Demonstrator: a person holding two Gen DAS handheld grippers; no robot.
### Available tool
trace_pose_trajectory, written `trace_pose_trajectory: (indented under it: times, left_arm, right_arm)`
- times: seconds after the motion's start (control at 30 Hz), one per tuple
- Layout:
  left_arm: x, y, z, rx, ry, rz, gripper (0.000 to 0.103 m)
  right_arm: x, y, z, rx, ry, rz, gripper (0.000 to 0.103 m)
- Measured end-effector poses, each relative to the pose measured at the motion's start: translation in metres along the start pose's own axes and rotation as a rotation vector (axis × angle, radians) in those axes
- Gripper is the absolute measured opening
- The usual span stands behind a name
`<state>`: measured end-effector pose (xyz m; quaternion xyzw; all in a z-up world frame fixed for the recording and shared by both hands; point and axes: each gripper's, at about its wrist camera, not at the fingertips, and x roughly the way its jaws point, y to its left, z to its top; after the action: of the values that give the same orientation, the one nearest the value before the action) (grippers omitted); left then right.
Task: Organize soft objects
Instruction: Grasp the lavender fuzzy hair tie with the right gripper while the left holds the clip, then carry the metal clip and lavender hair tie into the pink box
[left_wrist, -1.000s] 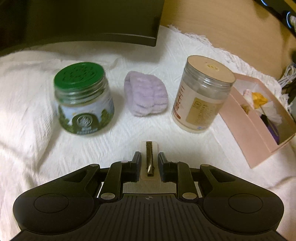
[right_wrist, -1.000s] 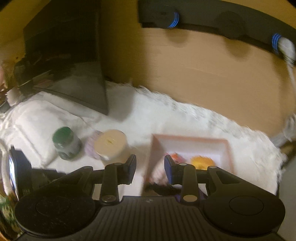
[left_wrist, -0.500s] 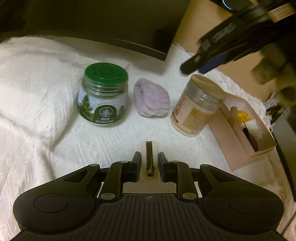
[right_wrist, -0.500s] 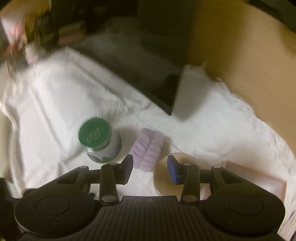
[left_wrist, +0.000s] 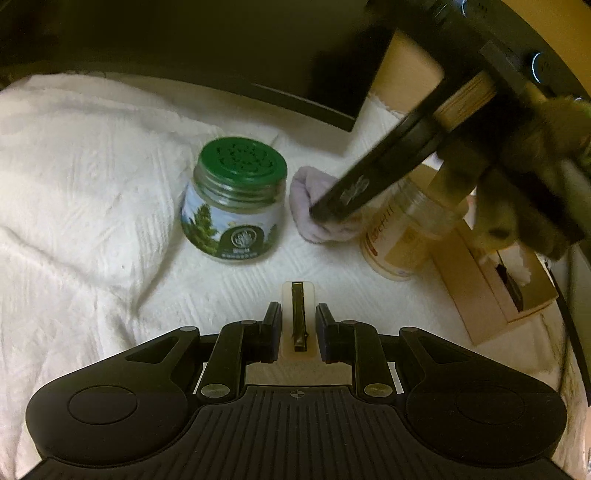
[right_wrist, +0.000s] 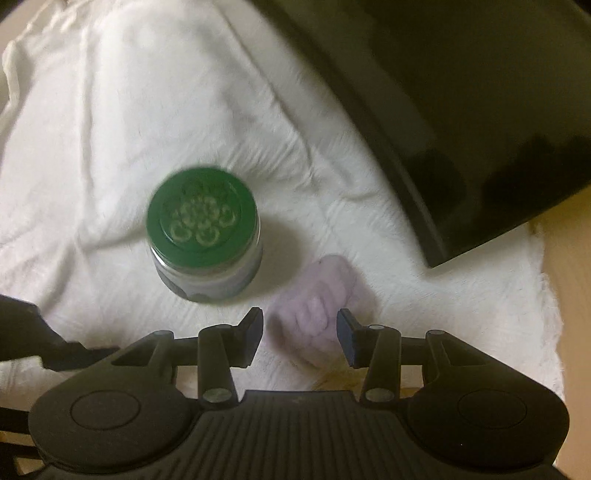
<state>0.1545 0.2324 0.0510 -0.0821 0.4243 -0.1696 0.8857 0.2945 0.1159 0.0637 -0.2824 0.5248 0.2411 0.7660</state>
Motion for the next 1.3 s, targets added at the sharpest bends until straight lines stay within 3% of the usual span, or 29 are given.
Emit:
trace_pose_trajectory:
  times: [0.1, 0.17, 0.23, 0.33, 0.4, 0.47, 0.57, 0.83, 1.07, 1.3]
  left_arm:
    - [0.001, 0.002, 0.003, 0.005, 0.005, 0.006, 0.023]
    - [0.002, 0.003, 0.003, 0.010, 0.012, 0.010, 0.023]
    - [0.003, 0.003, 0.003, 0.013, 0.019, 0.010, 0.023]
    - [0.004, 0.003, 0.003, 0.022, 0.026, 0.010, 0.023]
    - [0.004, 0.003, 0.003, 0.027, 0.030, 0.011, 0.023]
    - [0.003, 0.004, 0.003, 0.032, 0.031, 0.010, 0.023]
    - [0.003, 0.003, 0.006, 0.035, 0.026, 0.006, 0.023]
    - [-0.011, 0.000, 0.038, 0.038, -0.058, 0.032, 0.023]
    - [-0.018, -0.022, 0.071, 0.051, -0.102, 0.015, 0.023]
    - [-0.021, -0.083, 0.092, 0.140, -0.141, -0.055, 0.023]
  right_arm:
    - [0.017, 0.000, 0.001, 0.026, 0.025, -0.005, 0.044]
    - [0.022, 0.003, 0.003, 0.020, 0.032, -0.004, 0.049]
    - [0.028, 0.011, 0.003, -0.010, 0.047, -0.028, 0.055]
    - [0.037, 0.020, 0.001, -0.044, 0.057, -0.085, 0.056]
    - [0.035, 0.022, -0.001, -0.042, 0.043, -0.106, 0.050]
    - [0.027, 0.022, -0.005, -0.039, 0.024, -0.123, 0.036]
    - [0.005, 0.017, -0.011, -0.010, -0.009, -0.095, 0.030]
    - [-0.095, -0.014, -0.035, 0.212, -0.218, 0.030, 0.029]
    - [-0.154, -0.026, -0.075, 0.291, -0.385, 0.028, 0.029]
    - [-0.200, -0.063, -0.142, 0.403, -0.518, -0.019, 0.029]
